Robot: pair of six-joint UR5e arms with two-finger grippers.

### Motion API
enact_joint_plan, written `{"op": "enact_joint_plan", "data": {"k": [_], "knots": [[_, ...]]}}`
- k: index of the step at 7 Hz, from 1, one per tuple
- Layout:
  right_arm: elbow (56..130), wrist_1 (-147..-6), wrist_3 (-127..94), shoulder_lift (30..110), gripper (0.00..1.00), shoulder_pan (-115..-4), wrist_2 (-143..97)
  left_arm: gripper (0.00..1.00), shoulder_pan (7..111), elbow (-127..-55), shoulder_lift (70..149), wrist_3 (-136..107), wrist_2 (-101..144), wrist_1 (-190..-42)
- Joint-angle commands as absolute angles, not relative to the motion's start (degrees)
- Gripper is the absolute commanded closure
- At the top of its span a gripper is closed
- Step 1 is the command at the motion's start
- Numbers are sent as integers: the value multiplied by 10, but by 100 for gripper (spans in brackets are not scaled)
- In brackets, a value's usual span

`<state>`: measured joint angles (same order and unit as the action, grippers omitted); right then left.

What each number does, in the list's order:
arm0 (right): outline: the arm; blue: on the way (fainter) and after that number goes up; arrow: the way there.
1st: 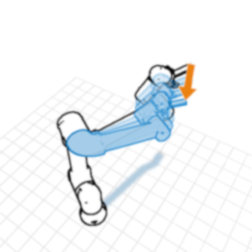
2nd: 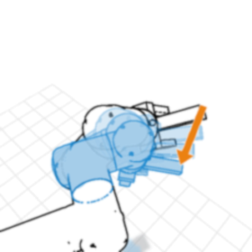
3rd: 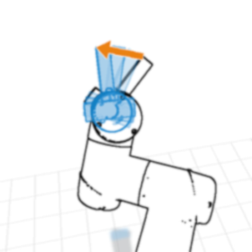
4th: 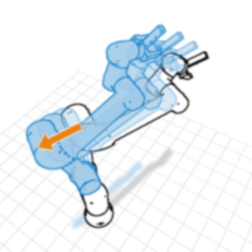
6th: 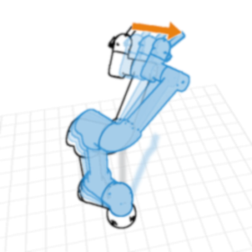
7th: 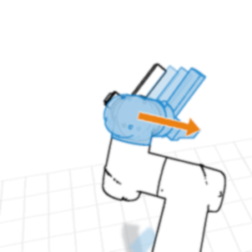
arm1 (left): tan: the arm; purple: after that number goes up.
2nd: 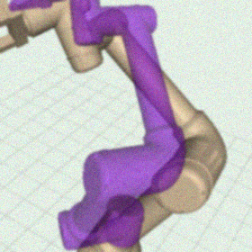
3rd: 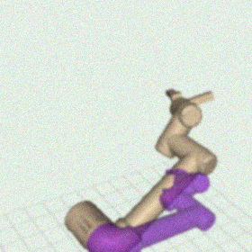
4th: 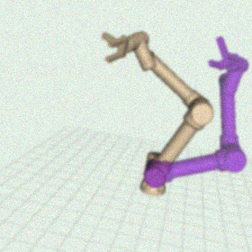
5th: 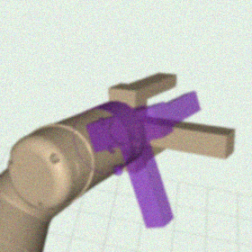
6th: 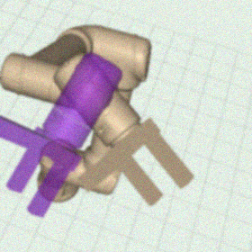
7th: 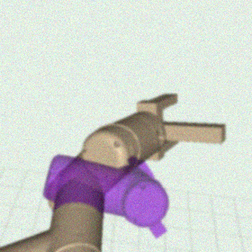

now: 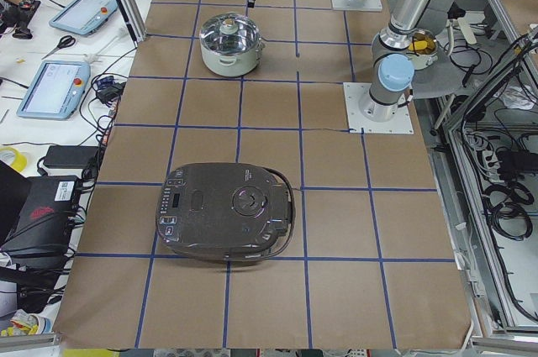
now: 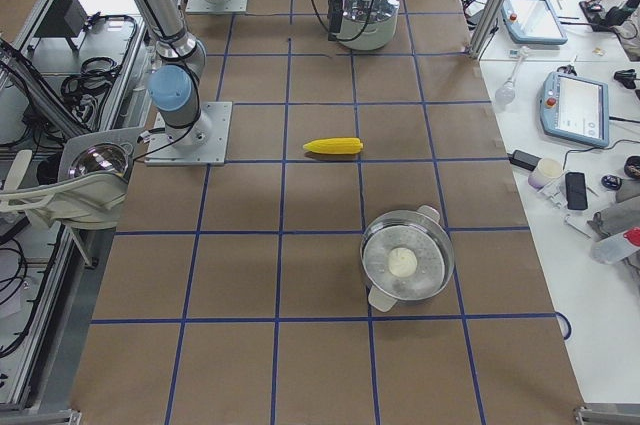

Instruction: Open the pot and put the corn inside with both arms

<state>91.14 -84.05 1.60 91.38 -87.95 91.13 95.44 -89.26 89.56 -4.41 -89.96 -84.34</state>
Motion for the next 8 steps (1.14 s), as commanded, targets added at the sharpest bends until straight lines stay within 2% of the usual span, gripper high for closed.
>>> {"op": "enact_joint_plan", "data": {"k": [1, 3, 8], "knots": [[911, -840, 16, 913, 0, -879, 911, 0, 954, -887, 904, -48, -900, -850], [911, -840, 16, 913, 0, -879, 909, 0, 958, -874, 955, -96, -896, -853], [918, -818, 17, 910, 0, -879, 906, 0, 1022, -836, 1098, -188, -899, -746]]}}
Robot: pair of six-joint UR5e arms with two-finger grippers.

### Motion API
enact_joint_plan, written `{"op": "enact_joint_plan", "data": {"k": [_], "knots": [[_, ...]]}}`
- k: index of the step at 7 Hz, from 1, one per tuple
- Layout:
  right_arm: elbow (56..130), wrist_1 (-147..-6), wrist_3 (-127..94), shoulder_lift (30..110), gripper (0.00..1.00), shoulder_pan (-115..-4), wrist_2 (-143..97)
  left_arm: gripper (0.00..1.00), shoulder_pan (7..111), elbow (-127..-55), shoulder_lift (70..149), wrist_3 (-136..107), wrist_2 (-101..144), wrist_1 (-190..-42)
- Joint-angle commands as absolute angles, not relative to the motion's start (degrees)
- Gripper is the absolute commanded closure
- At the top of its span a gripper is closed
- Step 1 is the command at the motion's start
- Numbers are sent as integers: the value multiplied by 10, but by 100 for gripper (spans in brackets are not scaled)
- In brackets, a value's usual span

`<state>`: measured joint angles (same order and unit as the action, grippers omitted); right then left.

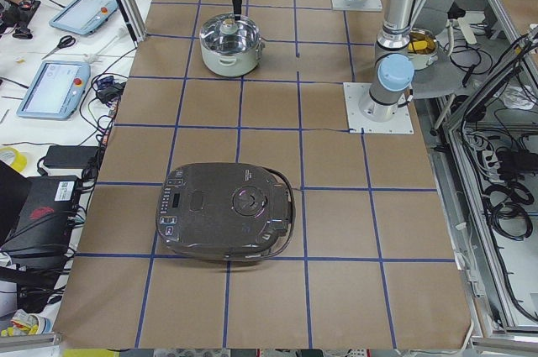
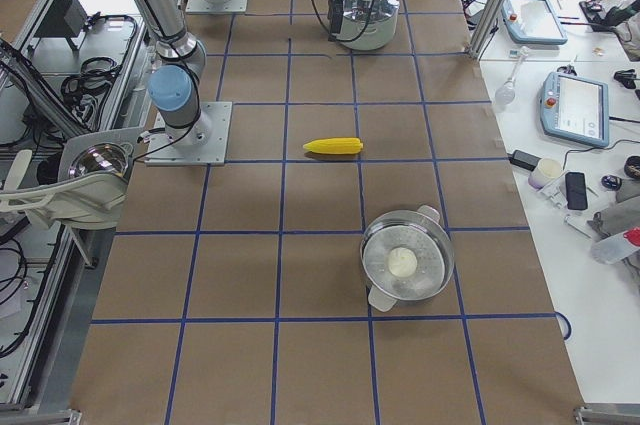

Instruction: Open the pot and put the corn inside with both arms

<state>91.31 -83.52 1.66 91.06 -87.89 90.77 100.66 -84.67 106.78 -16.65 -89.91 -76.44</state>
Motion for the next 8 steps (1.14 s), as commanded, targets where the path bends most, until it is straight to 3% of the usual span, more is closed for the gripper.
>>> {"op": "enact_joint_plan", "data": {"k": [1, 4, 5, 7, 8], "knots": [[927, -816, 16, 912, 0, -878, 906, 0, 1024, -835, 1107, -184, -907, -736], [938, -839, 16, 897, 0, -876, 950, 0, 1024, -842, 1130, -175, -911, -700], [942, -885, 15, 895, 0, -872, 946, 6, 1024, -845, 1131, -170, -911, -700], [954, -928, 17, 874, 0, -850, 956, 98, 1024, -846, 1129, -171, -912, -701], [974, -944, 23, 866, 0, -816, 955, 100, 1024, -844, 1128, -175, -911, -701]]}}
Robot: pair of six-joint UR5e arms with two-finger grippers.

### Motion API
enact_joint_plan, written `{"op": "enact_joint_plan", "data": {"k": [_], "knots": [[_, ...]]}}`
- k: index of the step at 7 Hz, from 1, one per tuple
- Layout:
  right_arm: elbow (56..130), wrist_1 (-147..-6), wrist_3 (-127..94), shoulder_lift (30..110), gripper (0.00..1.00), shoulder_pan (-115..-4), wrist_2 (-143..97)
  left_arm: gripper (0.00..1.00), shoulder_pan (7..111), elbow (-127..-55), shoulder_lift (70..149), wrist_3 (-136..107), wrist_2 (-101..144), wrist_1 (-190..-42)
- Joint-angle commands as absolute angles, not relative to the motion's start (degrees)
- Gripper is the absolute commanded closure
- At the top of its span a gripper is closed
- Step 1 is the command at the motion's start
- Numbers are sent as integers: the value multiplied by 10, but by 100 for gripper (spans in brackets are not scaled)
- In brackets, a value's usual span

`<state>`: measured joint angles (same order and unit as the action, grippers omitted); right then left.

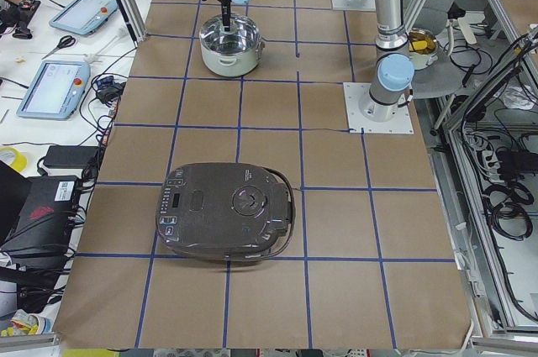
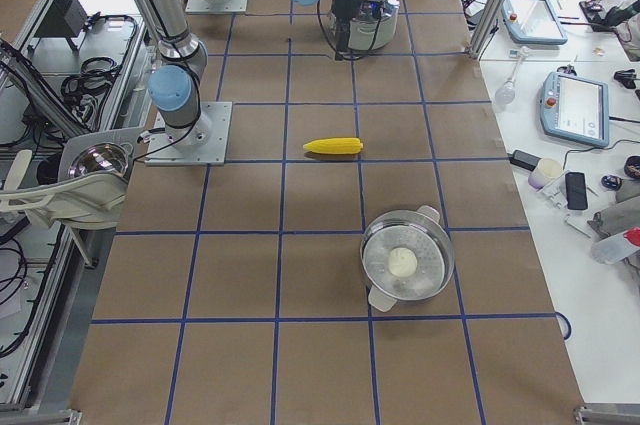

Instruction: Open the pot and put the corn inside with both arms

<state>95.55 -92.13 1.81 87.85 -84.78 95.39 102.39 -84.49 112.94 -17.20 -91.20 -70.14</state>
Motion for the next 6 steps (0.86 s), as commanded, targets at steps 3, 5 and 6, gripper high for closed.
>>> {"op": "enact_joint_plan", "data": {"k": [3, 5, 6], "knots": [[1076, -1018, 74, 865, 0, -720, 947, 100, 994, -827, 1113, -168, -910, -706], [1126, -1122, 123, 828, 0, -709, 950, 100, 936, -810, 1111, -151, -906, -720], [1138, -1176, 127, 791, 0, -708, 954, 100, 904, -810, 1111, -114, -906, -725]]}}
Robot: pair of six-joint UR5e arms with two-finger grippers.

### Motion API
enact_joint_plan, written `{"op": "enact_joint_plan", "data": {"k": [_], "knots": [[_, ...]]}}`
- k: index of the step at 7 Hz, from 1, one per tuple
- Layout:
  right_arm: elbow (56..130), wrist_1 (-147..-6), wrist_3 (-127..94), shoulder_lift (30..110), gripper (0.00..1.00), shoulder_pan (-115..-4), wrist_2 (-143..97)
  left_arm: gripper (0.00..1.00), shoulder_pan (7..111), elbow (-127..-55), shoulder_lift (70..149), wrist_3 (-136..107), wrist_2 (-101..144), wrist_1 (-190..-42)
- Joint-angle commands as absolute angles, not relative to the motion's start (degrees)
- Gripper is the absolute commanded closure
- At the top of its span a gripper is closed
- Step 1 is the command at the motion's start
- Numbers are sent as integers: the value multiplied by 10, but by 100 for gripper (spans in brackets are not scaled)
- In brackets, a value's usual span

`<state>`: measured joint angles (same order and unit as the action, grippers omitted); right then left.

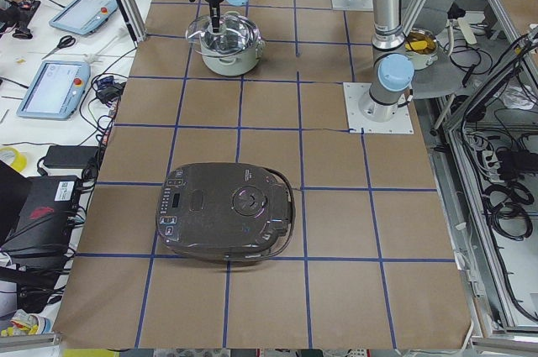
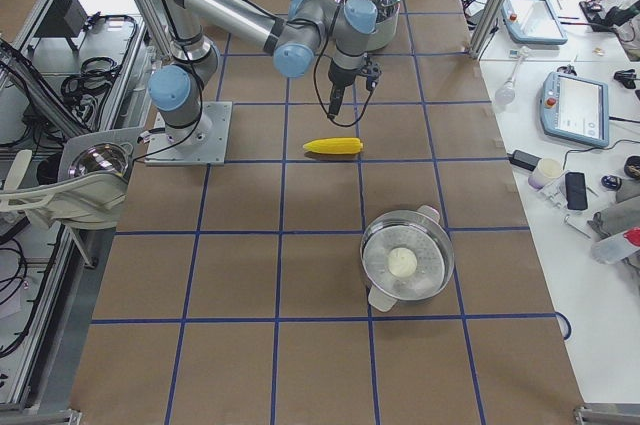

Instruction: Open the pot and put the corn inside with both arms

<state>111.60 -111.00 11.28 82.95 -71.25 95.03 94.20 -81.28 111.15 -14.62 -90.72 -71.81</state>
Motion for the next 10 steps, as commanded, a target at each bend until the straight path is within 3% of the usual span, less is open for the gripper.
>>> {"op": "enact_joint_plan", "data": {"k": [1, 4, 6, 7, 8, 9, 10], "knots": [[1138, -1182, 127, 766, 0, -708, 954, 100, 869, -814, 1107, -65, -906, -737], [1138, -1221, 128, 717, 0, -708, 981, 100, 760, -871, 1096, 79, -911, -742], [1141, -1223, 127, 709, 4, -708, 986, 100, 730, -932, 1111, 137, -911, -654], [1140, -1223, 126, 701, 23, -708, 985, 100, 713, -979, 1113, 143, -911, -598], [1140, -1219, 123, 699, 64, -708, 984, 100, 708, -1011, 1113, 144, -909, -559], [1138, -1217, 118, 700, 100, -708, 983, 100, 708, -1033, 1113, 144, -907, -545], [1136, -1217, 118, 707, 100, -708, 987, 100, 698, -1055, 1114, 150, -904, -510]]}}
